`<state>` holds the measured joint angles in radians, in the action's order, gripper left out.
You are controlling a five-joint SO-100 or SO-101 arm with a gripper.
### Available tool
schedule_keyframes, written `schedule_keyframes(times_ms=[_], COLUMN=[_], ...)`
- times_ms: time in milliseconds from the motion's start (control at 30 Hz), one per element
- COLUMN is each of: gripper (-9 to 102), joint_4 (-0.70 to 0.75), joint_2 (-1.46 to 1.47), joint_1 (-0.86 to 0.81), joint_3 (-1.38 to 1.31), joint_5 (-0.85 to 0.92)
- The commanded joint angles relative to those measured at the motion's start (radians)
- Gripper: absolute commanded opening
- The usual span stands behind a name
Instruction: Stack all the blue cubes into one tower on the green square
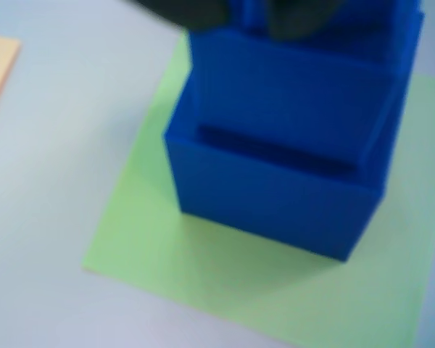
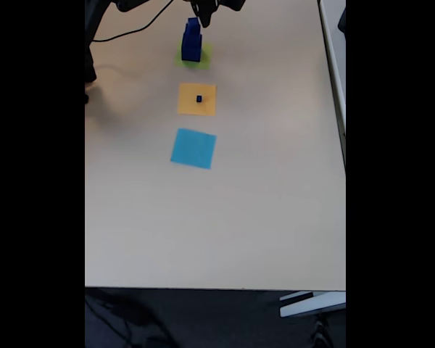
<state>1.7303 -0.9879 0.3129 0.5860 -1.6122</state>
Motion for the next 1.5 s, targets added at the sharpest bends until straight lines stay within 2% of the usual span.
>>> schedule_keyframes(times_ms=[0,667,1033,1467], gripper=[0,0,0,0], joint_4=[0.009,0.002,-0.028,-0.313], joint_2=[-0.054,-0.094,-0.129,-0.121], joint_1=[0.005,-0.025,-0.078,-0.101], joint_3=[0.0,0.031,-0.002,-0.098], joint_5=[0.006,0.041,0.156,0.264])
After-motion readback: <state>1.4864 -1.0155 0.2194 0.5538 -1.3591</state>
